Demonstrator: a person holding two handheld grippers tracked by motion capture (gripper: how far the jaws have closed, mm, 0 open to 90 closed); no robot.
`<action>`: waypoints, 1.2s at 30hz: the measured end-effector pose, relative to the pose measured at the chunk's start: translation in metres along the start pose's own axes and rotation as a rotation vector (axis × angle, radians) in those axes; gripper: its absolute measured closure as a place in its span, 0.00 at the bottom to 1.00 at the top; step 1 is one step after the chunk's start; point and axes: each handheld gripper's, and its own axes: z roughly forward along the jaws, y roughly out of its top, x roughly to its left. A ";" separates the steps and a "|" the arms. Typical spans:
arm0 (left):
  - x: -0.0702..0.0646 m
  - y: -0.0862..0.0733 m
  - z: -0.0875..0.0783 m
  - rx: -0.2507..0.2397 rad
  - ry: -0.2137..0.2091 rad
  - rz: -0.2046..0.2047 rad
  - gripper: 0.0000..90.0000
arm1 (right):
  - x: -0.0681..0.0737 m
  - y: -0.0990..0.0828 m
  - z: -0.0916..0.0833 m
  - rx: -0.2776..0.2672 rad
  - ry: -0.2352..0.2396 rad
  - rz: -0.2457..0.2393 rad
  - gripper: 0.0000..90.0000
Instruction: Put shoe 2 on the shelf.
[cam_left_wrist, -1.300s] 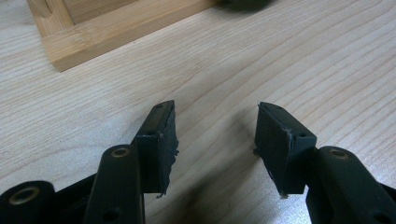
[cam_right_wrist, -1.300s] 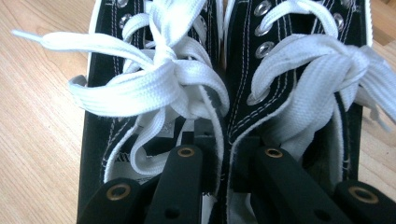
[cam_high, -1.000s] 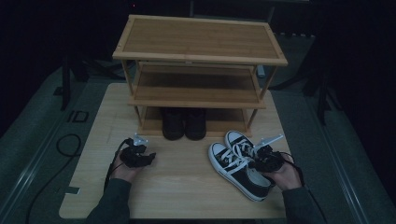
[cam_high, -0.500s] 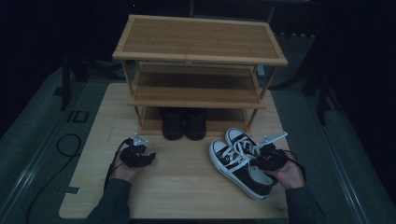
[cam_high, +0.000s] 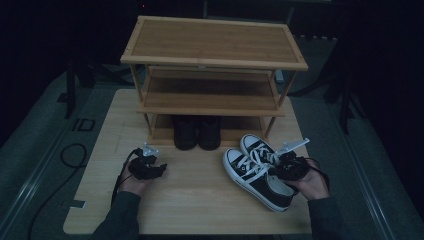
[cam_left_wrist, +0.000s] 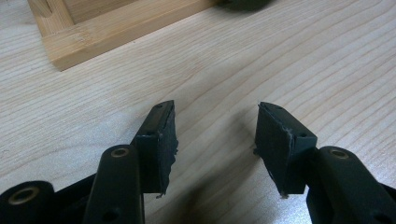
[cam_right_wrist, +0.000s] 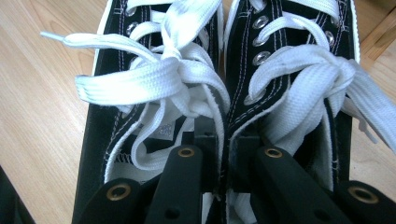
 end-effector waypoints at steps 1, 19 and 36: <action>0.000 0.000 0.000 0.000 0.001 0.000 0.54 | 0.000 0.000 -0.001 -0.002 0.004 0.002 0.94; 0.000 0.000 0.000 0.000 0.000 0.000 0.54 | 0.004 0.017 -0.015 -0.019 0.023 -0.060 0.94; -0.001 0.000 0.000 -0.001 -0.001 0.000 0.53 | 0.010 0.044 -0.027 -0.043 0.046 -0.132 0.94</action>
